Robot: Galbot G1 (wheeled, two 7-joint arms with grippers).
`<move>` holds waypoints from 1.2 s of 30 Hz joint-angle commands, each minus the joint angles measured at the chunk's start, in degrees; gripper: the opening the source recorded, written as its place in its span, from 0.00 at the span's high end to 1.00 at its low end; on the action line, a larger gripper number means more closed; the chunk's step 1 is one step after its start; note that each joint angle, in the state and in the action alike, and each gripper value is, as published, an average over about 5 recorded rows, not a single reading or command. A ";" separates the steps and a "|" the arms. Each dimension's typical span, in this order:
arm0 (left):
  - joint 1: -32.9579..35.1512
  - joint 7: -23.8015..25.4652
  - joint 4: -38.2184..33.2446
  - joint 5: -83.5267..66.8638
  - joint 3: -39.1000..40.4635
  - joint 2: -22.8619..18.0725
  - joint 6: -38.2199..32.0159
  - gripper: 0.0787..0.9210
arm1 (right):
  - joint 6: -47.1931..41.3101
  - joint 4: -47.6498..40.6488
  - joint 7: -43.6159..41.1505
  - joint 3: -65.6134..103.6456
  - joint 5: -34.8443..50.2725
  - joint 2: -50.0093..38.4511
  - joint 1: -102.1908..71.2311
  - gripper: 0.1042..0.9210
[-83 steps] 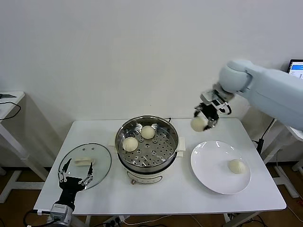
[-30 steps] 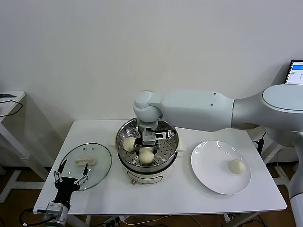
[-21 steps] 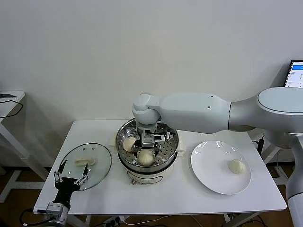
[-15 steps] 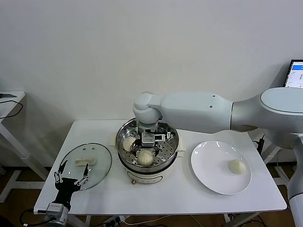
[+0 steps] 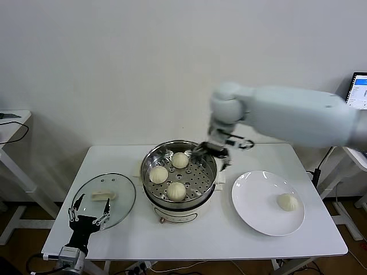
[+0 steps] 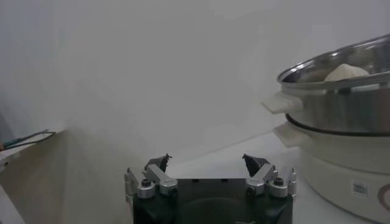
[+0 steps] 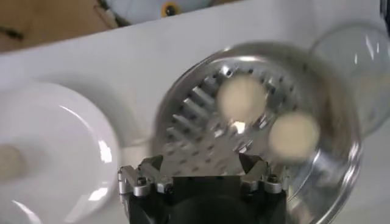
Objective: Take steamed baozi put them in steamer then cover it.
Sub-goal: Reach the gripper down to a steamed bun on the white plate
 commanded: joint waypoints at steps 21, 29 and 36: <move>0.94 -0.57 -1.52 2.11 1.42 -0.65 -0.26 0.12 | -21.69 -16.73 -1.97 36.62 -16.78 -22.10 -42.84 0.12; 0.88 -0.58 -1.49 2.08 1.49 -0.53 -0.21 0.12 | -20.97 -19.61 1.50 42.70 -19.32 -18.75 -48.85 0.12; 0.57 -0.70 -1.22 2.10 1.73 -0.60 -0.03 0.12 | -19.76 -21.46 2.61 45.35 -21.24 -15.92 -50.93 0.12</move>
